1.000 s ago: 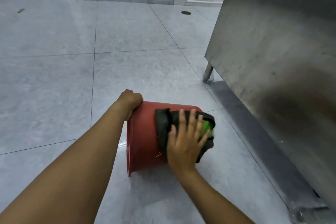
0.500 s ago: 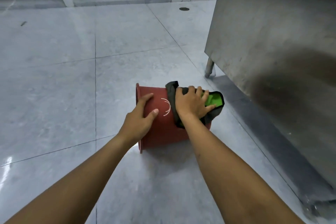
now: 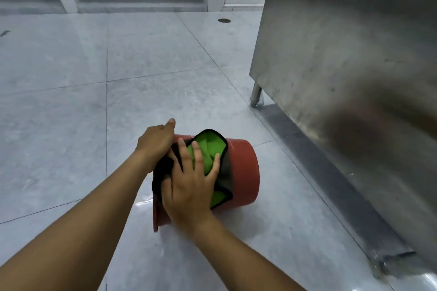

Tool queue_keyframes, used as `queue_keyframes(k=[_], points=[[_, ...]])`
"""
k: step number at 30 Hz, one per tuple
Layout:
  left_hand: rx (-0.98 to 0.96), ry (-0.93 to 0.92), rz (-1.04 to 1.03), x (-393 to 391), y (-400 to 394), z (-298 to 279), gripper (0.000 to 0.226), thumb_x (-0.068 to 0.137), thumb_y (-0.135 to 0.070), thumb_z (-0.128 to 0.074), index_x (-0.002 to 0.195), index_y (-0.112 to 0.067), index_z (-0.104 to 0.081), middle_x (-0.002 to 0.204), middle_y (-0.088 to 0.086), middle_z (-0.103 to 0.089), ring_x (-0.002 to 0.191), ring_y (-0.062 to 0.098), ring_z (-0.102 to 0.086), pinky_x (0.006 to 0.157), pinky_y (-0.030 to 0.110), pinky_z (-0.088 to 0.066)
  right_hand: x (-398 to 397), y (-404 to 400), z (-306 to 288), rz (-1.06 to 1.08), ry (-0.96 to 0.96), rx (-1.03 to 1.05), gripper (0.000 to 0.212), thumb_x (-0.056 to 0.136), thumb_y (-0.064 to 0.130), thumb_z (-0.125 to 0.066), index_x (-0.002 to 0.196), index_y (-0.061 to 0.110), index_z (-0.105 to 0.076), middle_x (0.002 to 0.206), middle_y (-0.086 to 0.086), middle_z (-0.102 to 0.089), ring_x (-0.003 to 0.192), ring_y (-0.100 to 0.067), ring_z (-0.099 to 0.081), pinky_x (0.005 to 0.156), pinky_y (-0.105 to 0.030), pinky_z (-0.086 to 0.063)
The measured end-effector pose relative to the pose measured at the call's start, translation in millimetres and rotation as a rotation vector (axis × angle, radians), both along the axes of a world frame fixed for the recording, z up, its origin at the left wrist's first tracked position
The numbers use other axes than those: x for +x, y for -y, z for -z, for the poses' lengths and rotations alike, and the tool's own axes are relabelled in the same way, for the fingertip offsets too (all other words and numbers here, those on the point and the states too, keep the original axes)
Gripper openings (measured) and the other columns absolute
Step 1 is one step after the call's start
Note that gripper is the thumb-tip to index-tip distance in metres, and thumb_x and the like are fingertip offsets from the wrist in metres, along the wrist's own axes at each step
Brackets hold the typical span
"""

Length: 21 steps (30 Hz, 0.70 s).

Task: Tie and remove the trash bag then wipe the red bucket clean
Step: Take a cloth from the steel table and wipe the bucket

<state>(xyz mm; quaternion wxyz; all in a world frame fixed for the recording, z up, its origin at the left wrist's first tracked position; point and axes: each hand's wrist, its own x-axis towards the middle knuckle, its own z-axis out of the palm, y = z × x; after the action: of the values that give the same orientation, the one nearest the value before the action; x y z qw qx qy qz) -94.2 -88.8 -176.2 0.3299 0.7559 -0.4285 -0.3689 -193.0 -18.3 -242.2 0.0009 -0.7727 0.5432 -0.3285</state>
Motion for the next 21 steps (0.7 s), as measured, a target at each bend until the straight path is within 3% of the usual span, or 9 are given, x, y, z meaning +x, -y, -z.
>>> queue_keyframes(k=[3, 6, 9, 11, 13, 16, 18, 21], points=[[0.024, -0.087, -0.001, 8, 4, 1, 0.060, 0.093, -0.058, -0.039, 0.116, -0.009, -0.065, 0.120, 0.008, -0.064, 0.110, 0.030, -0.059, 0.103, 0.047, -0.045, -28, 27, -13, 0.049, -0.026, 0.105, 0.051, 0.086, 0.047, -0.039, 0.131, 0.030, -0.056, 0.142, 0.005, -0.053, 0.135, -0.024, -0.044, 0.112, -0.064, -0.013], [0.011, -0.103, -0.018, 8, 7, 5, 0.058, 0.096, -0.055, -0.037, 0.119, -0.010, -0.066, 0.117, 0.000, -0.061, 0.109, 0.025, -0.056, 0.099, 0.039, -0.042, -68, 51, -10, 0.328, 0.060, 0.300, 0.048, 0.091, 0.048, -0.036, 0.132, 0.031, -0.054, 0.149, 0.008, -0.044, 0.143, -0.019, -0.030, 0.113, -0.061, -0.008], [0.013, -0.065, -0.076, 7, 11, 6, 0.056, 0.097, -0.052, -0.033, 0.115, -0.013, -0.069, 0.111, -0.002, -0.060, 0.104, 0.024, -0.054, 0.090, 0.035, -0.038, -92, 47, 3, 0.576, 0.287, 0.418, 0.047, 0.096, 0.045, -0.037, 0.141, 0.031, -0.043, 0.155, 0.001, -0.035, 0.142, -0.024, -0.029, 0.111, -0.055, -0.024], [0.021, -0.042, -0.096, 6, 12, 6, 0.055, 0.097, -0.050, -0.032, 0.110, -0.012, -0.070, 0.103, -0.001, -0.060, 0.099, 0.025, -0.054, 0.087, 0.034, -0.038, -86, 27, 15, 0.631, 0.423, 0.382, 0.050, 0.100, 0.037, -0.038, 0.147, 0.022, -0.035, 0.155, -0.011, -0.032, 0.140, -0.032, -0.033, 0.109, -0.051, -0.032], [0.025, -0.014, -0.100, 6, 12, 6, 0.056, 0.097, -0.049, -0.032, 0.106, -0.009, -0.071, 0.098, 0.002, -0.060, 0.094, 0.026, -0.054, 0.084, 0.034, -0.038, -72, 1, 27, 0.591, 0.360, 0.271, 0.054, 0.100, 0.027, -0.040, 0.150, 0.008, -0.032, 0.157, -0.020, -0.026, 0.143, -0.040, -0.028, 0.114, -0.051, -0.029], [0.041, -0.022, -0.103, 10, 12, 4, 0.057, 0.097, -0.050, -0.033, 0.108, -0.008, -0.069, 0.109, 0.006, -0.060, 0.100, 0.027, -0.054, 0.089, 0.035, -0.040, -43, -33, 31, 0.358, 0.183, 0.185, 0.061, 0.096, 0.035, -0.033, 0.151, 0.007, -0.029, 0.160, -0.016, -0.019, 0.147, -0.038, -0.018, 0.114, -0.057, -0.026], [0.054, -0.046, -0.098, 13, 10, 3, 0.057, 0.097, -0.052, -0.034, 0.111, -0.008, -0.068, 0.117, 0.007, -0.061, 0.107, 0.029, -0.056, 0.096, 0.037, -0.042, -16, -45, 24, 0.127, 0.084, 0.157, 0.063, 0.097, 0.045, -0.027, 0.153, 0.016, -0.025, 0.162, -0.007, -0.018, 0.145, -0.030, -0.028, 0.108, -0.055, -0.031], [0.011, -0.147, -0.014, 12, 3, 1, 0.053, 0.097, -0.054, -0.034, 0.109, -0.017, -0.069, 0.116, 0.008, -0.066, 0.105, 0.024, -0.061, 0.099, 0.038, -0.045, 20, -34, -1, -0.018, 0.054, 0.119, 0.060, 0.094, 0.050, -0.036, 0.148, 0.024, -0.035, 0.158, 0.004, -0.031, 0.119, -0.020, -0.054, 0.096, -0.052, -0.041]])
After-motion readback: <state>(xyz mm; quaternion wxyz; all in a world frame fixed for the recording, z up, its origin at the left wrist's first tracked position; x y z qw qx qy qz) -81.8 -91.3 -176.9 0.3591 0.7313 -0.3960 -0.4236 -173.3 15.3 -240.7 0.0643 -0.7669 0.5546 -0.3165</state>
